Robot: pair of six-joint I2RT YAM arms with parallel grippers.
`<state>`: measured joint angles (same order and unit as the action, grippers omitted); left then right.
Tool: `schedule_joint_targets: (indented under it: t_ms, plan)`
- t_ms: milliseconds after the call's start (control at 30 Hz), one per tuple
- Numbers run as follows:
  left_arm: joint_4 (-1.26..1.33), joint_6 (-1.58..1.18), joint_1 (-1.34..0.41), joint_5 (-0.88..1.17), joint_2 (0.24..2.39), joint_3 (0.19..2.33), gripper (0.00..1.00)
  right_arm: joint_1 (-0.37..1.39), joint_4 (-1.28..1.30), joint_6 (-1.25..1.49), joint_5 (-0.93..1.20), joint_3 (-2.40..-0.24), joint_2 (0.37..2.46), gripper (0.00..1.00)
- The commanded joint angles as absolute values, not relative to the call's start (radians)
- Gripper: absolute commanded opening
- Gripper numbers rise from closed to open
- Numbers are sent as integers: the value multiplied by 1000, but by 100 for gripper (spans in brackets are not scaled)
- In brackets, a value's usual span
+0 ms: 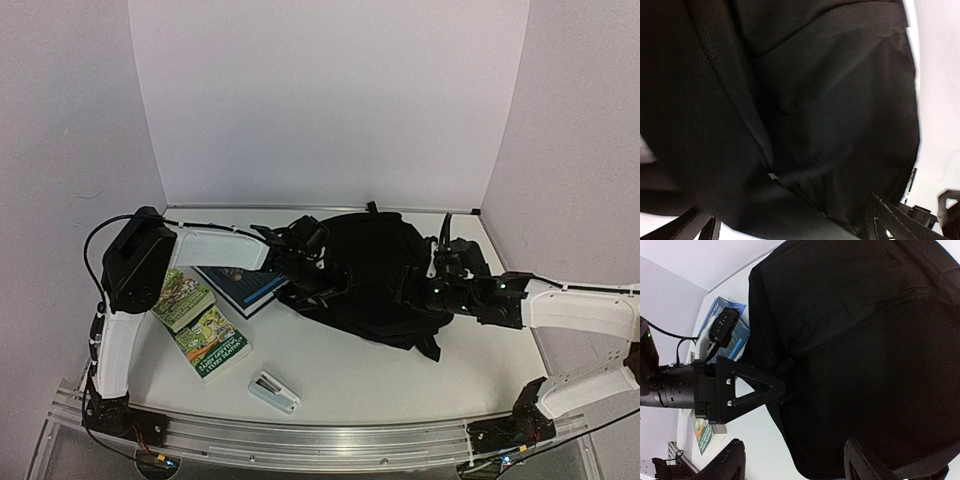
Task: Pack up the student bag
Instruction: Unzip the student bag at the center of the board.
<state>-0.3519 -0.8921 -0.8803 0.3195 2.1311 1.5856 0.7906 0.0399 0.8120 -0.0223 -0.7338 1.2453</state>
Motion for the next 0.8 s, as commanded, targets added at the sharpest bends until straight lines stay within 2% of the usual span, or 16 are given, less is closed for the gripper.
schedule_joint_targets:
  t_ms: [0, 67, 100, 133, 167, 367, 467, 533, 667, 767]
  plan:
    - [-461, -905, -888, 344, 2193, 1662, 98, 790, 54, 798, -48, -701, 1202, 68]
    - [-449, -905, -890, 349, 2183, 1634, 83, 789, 53, 803, -55, -681, 1193, 69]
    - [-441, -900, -890, 354, 2176, 1614, 71, 788, 53, 804, -60, -672, 1190, 69]
    - [-426, -887, -893, 358, 2164, 1599, 54, 789, 53, 802, -63, -668, 1191, 69]
    - [-414, -866, -897, 359, 2151, 1581, 42, 788, 54, 794, -62, -667, 1195, 70]
    - [-289, -682, -920, 402, 2035, 1402, 8, 790, 58, 712, 9, -710, 1277, 72]
    - [-183, -537, -921, 470, 1958, 1282, 1, 791, 57, 641, 92, -748, 1333, 72]
    - [-142, -460, -920, 500, 1926, 1224, 0, 791, 57, 625, 117, -749, 1372, 72]
    - [-195, -347, -920, 489, 1925, 1252, 0, 801, 56, 626, 197, -728, 1432, 69]
    - [-205, -307, -910, 477, 1963, 1290, 0, 871, 43, 661, 244, -704, 1450, 65]
